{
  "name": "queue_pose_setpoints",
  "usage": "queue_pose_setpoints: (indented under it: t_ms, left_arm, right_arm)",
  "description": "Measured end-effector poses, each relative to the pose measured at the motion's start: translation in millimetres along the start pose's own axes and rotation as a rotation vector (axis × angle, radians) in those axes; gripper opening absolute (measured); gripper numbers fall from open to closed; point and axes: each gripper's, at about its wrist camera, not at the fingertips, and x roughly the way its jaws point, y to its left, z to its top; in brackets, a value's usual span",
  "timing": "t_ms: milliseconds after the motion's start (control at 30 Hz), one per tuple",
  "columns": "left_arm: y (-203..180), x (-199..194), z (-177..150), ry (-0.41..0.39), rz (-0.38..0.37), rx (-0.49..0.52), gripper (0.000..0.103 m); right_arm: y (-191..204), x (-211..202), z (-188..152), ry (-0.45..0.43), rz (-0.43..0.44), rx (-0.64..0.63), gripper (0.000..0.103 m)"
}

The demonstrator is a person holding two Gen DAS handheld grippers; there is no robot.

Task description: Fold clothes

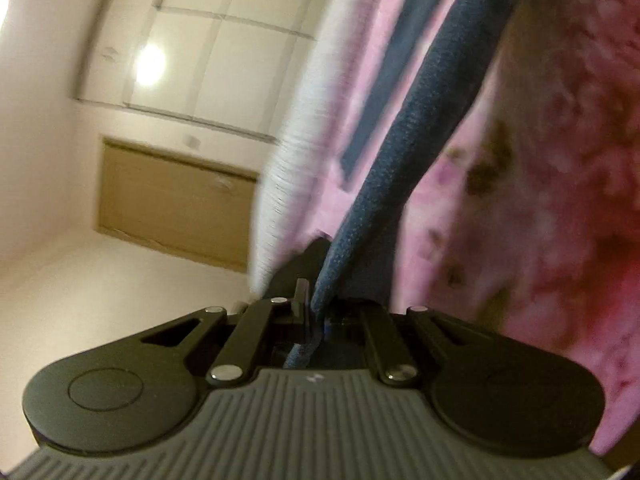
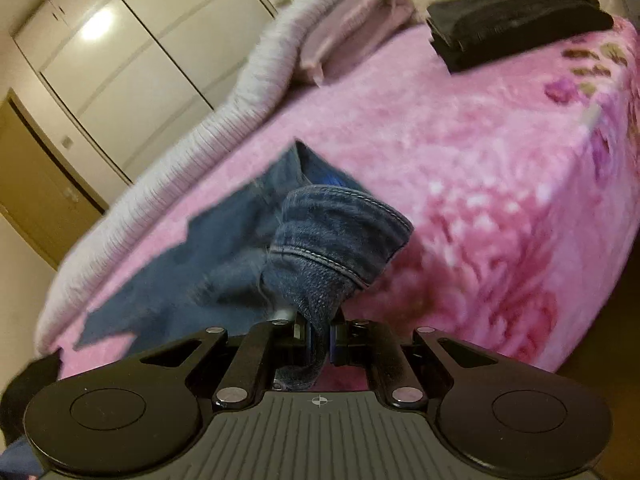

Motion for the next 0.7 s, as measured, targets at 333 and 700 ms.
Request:
queue_pose_setpoints:
  t_ms: [333,700]
  left_arm:
    - [-38,9,-47,0.084,-0.081,0.145,0.017]
    - [32,16,-86,0.270,-0.031,-0.061,0.029]
  right_arm:
    - [-13,1,-8,0.007,-0.043,-0.003,0.033]
    - [8,-45,-16,-0.139,-0.205,-0.045,0.058]
